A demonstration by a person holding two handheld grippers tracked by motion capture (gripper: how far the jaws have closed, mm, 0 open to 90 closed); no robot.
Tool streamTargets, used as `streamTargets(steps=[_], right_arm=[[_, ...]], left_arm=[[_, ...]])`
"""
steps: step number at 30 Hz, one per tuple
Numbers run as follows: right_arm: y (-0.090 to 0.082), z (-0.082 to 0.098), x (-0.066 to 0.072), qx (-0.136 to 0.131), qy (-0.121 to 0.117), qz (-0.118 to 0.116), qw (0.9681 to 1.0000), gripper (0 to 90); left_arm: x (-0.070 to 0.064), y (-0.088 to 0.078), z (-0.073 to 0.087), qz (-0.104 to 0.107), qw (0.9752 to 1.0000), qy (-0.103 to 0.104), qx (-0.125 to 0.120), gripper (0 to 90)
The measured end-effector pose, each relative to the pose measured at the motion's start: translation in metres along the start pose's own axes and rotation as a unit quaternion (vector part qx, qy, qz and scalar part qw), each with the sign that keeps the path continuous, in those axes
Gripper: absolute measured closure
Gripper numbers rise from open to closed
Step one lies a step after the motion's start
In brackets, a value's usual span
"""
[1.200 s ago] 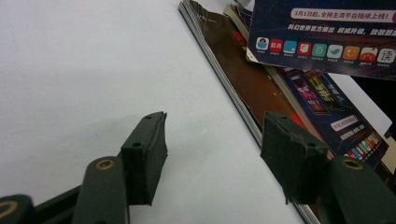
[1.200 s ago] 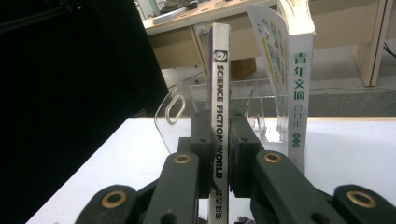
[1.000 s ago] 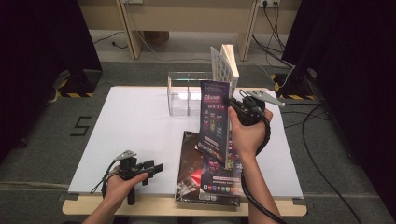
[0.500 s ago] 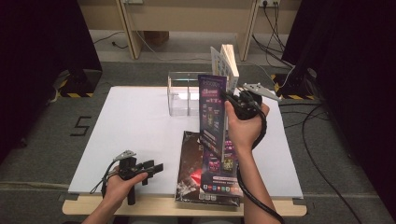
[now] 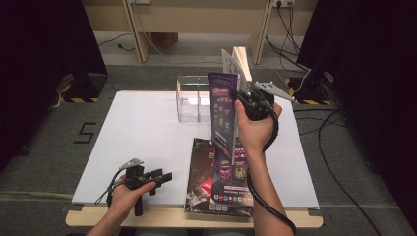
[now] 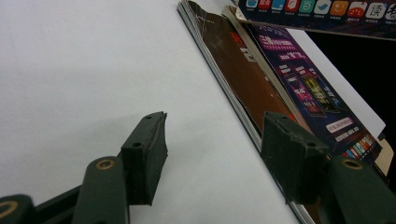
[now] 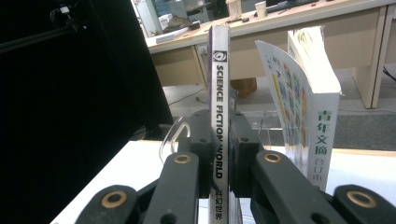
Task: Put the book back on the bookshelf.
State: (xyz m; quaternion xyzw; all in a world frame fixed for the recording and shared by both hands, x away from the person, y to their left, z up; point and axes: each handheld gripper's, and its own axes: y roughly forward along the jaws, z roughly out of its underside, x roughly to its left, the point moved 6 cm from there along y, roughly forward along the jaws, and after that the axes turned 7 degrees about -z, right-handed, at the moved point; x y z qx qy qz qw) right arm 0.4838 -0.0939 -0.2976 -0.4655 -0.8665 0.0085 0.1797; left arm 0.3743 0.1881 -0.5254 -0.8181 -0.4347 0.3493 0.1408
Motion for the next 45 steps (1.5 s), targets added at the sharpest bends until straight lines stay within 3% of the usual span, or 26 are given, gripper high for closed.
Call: streamTargets(steps=[27, 45], right_arm=[[0.022, -0.015, 0.006, -0.029, -0.014, 0.007, 0.9994, 83.3], [0.038, -0.020, 0.005, -0.030, -0.018, 0.016, 0.9993, 83.4]], left_arm=[[0.003, -0.001, -0.001, 0.000, 1.0000, -0.003, -0.004, 39.8], [0.003, 0.000, 0.000, 0.000, 1.0000, -0.004, -0.002, 39.8]])
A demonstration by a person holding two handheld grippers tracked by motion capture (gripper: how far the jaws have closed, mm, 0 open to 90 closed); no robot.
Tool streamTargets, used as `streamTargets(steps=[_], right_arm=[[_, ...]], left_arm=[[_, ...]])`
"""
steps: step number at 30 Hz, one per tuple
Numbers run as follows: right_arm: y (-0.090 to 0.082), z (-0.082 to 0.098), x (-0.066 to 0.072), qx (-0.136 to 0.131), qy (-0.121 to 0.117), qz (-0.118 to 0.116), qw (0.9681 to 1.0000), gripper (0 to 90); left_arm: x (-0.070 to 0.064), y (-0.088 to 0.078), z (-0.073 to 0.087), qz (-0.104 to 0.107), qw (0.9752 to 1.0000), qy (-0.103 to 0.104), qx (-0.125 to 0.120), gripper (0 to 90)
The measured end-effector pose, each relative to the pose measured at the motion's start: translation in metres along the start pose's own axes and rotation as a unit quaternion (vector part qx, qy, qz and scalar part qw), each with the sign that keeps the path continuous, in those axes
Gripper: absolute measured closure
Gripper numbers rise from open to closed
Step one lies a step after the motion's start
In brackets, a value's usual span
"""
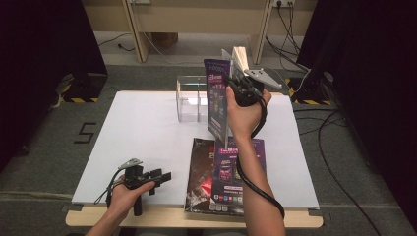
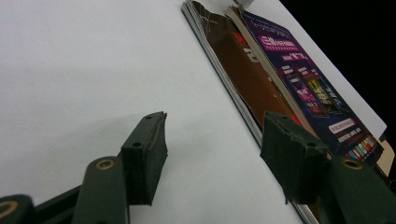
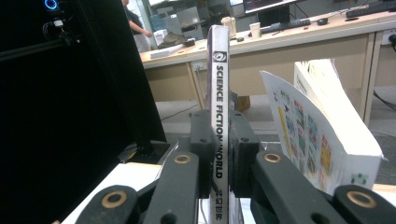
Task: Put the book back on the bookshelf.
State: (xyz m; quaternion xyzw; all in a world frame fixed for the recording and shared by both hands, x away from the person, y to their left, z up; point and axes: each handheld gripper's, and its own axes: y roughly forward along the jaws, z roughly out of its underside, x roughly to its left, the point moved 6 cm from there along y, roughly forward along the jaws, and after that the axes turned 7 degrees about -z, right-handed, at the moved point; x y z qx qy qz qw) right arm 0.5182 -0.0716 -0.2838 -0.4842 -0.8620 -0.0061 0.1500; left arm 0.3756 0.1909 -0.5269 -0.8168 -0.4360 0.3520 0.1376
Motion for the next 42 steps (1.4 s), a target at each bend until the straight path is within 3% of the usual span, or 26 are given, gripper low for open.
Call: streamTargets(steps=[42], right_arm=[[0.052, -0.013, -0.008, -0.008, -0.001, 0.012, 0.9999, 83.3]], left_arm=[[0.001, 0.001, 0.001, 0.000, 1.0000, -0.002, 0.002, 39.9]])
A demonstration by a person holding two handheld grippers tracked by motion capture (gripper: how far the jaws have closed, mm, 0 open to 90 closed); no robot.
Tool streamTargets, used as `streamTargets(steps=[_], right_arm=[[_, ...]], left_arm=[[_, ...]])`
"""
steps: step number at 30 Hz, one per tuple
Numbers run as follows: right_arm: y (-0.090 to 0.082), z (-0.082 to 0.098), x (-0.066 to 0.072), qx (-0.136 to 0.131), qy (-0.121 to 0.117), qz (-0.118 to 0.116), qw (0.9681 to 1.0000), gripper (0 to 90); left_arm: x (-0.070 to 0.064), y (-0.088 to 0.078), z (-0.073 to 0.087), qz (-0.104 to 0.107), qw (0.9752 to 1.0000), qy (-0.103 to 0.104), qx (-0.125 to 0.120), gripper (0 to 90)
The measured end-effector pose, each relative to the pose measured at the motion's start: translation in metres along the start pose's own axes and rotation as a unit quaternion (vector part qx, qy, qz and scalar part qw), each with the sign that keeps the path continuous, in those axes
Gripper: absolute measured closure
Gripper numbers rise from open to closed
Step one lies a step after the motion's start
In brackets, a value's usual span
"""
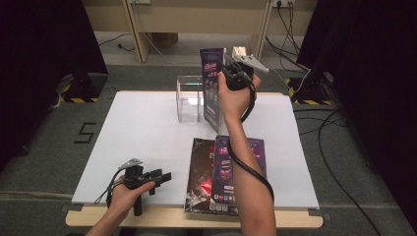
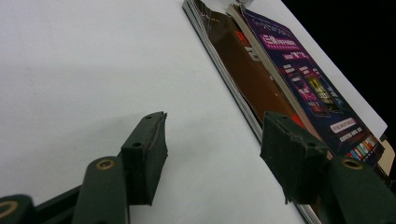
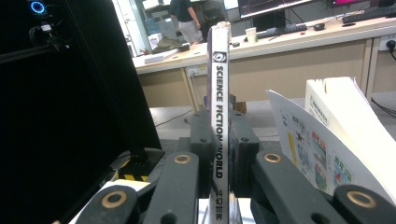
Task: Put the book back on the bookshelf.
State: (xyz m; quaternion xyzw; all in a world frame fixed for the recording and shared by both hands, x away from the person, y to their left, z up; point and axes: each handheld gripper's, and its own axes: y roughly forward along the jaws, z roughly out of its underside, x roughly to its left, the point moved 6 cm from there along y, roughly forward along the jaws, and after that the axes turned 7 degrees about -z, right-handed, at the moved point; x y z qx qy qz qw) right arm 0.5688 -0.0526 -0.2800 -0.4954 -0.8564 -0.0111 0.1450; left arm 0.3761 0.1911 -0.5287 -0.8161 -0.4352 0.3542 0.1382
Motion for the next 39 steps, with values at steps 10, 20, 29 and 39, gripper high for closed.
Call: streamTargets(steps=[10, 20, 29, 39], right_arm=[[0.013, -0.002, -0.005, -0.002, -0.006, 0.011, 0.9999, 83.3], [0.027, -0.003, -0.010, -0.007, -0.008, 0.023, 0.9997, 83.3], [0.037, -0.004, -0.013, -0.013, -0.011, 0.033, 0.9993, 83.3], [0.044, 0.002, -0.014, -0.016, -0.022, 0.040, 0.9988, 83.2]], left_arm=[[0.000, 0.000, 0.000, 0.000, 1.0000, -0.001, 0.000, 39.9], [0.001, 0.000, 0.001, 0.000, 1.0000, -0.001, 0.000, 39.9], [0.001, 0.000, 0.001, 0.000, 1.0000, 0.001, 0.000, 39.9], [0.000, 0.001, 0.003, 0.002, 1.0000, 0.003, 0.003, 40.0]])
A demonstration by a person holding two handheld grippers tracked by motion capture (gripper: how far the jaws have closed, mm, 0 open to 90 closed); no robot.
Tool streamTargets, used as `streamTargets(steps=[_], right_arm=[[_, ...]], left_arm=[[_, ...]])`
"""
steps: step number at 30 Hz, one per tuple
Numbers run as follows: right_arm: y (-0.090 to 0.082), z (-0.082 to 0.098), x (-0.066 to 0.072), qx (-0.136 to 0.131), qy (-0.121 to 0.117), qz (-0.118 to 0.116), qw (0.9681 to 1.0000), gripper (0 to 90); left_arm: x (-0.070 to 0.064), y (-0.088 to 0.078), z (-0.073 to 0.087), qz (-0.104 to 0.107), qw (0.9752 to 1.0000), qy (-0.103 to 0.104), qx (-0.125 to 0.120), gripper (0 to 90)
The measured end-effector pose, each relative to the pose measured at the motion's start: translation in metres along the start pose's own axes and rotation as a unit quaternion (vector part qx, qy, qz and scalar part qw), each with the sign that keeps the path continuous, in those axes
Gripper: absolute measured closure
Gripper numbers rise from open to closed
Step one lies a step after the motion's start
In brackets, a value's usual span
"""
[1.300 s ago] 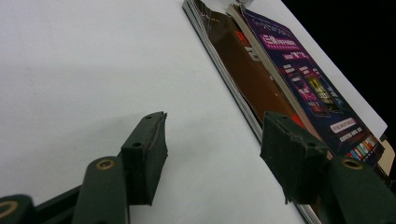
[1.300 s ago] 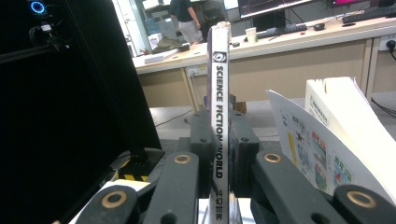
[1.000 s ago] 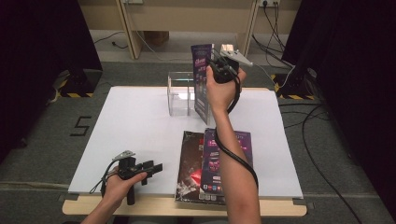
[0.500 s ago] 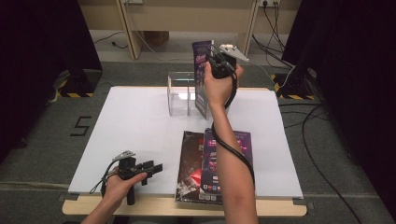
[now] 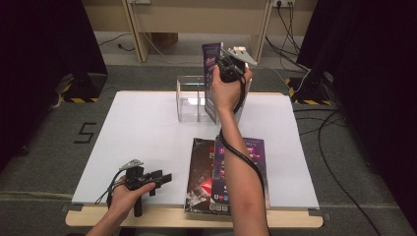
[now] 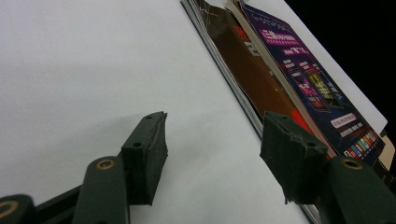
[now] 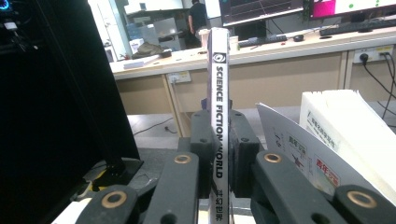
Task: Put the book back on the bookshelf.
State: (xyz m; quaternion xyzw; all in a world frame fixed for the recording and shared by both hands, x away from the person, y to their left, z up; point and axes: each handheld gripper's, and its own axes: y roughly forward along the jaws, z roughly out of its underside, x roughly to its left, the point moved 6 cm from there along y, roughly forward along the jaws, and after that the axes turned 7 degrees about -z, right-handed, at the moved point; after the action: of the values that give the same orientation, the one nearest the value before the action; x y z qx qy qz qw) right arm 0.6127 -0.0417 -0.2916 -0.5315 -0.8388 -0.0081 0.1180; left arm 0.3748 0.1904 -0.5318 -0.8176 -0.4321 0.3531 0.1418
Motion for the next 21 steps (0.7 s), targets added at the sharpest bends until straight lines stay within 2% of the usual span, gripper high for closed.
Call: streamTargets(steps=[12, 21], right_arm=[[-0.004, 0.020, 0.002, 0.007, -0.014, 0.004, 0.9999, 83.1], [-0.021, 0.027, 0.011, 0.004, -0.038, 0.004, 0.9992, 83.0]], left_arm=[[0.001, 0.001, 0.002, -0.002, 1.0000, 0.001, 0.004, 40.0], [0.000, 0.001, 0.003, -0.001, 1.0000, 0.001, 0.004, 40.0]])
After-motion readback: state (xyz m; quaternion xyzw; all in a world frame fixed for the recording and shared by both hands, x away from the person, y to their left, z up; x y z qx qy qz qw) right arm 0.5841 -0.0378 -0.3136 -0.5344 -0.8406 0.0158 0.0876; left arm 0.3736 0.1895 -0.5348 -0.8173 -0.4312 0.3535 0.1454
